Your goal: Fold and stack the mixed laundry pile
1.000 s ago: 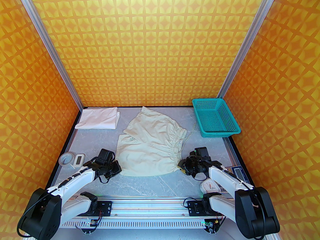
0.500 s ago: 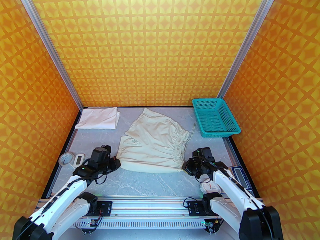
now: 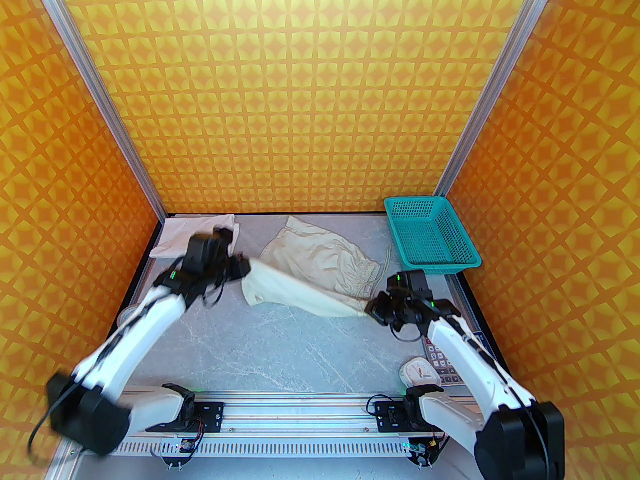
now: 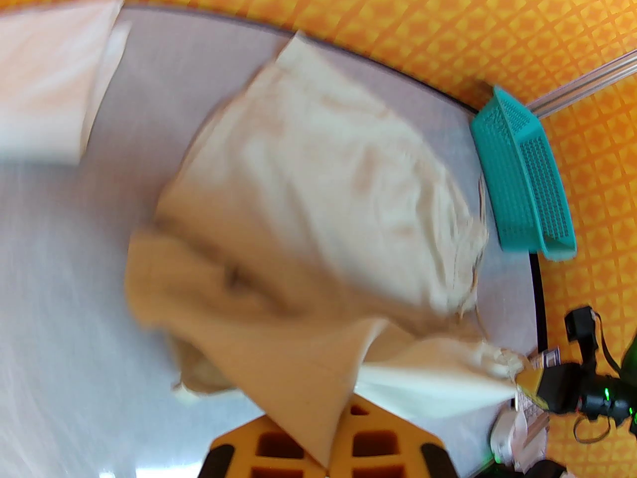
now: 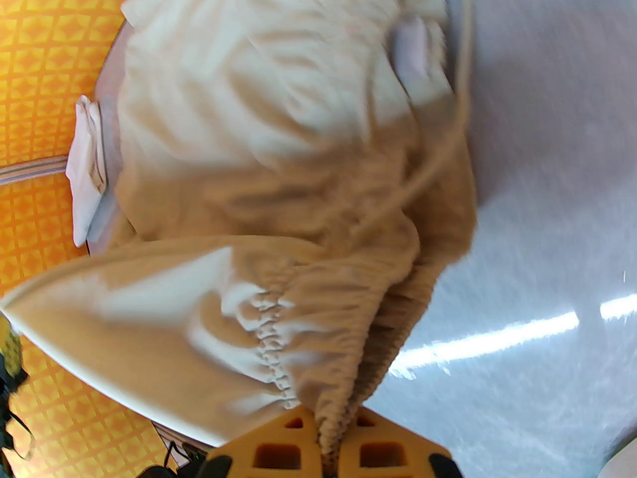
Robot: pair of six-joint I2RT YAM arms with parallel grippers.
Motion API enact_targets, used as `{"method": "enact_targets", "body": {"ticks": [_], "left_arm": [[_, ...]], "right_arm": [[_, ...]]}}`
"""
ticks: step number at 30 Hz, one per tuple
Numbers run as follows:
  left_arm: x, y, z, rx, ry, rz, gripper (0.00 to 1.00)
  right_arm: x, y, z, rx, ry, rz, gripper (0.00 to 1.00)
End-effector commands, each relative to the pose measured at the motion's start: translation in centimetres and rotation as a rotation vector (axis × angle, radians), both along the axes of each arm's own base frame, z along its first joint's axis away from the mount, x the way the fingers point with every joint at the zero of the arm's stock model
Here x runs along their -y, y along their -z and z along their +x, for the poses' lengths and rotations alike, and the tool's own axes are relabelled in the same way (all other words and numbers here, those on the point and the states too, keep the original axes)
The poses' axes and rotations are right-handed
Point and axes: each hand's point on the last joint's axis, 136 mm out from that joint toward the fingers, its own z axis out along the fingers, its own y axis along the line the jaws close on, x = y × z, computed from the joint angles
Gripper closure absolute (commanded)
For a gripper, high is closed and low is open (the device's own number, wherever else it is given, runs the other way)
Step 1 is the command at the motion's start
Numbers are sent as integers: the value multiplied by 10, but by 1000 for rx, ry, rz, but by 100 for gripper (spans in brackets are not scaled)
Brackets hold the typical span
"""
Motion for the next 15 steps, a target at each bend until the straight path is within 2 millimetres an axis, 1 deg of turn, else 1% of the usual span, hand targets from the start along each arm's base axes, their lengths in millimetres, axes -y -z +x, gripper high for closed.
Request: {"method": "enact_targets", "body": {"ticks": [1,3,4,7,9,11,15], "left_arm": [[0,-36,46,143,-2,44,100],[5,-42,70,162,2,48,100],[8,-51,81,181,5,45,100],[20,-52,114,188,28,38,100],[26,-51,133,191,38,39,100],[33,-46,152,190,45,37,100],[45,-30,185,177,61,24,100]], "right_arm": [[11,-15,31,79,28,-35,100],[14,-22,46,100,39,-28,100],[16,-26,53,108,44,-30,100],[21,-35,73,130,56,-24,100],[24,-37,84,136,67,-8,100],[29,-39,95,149,90,5,100],[36,-32,111,147,118,26,100]]}}
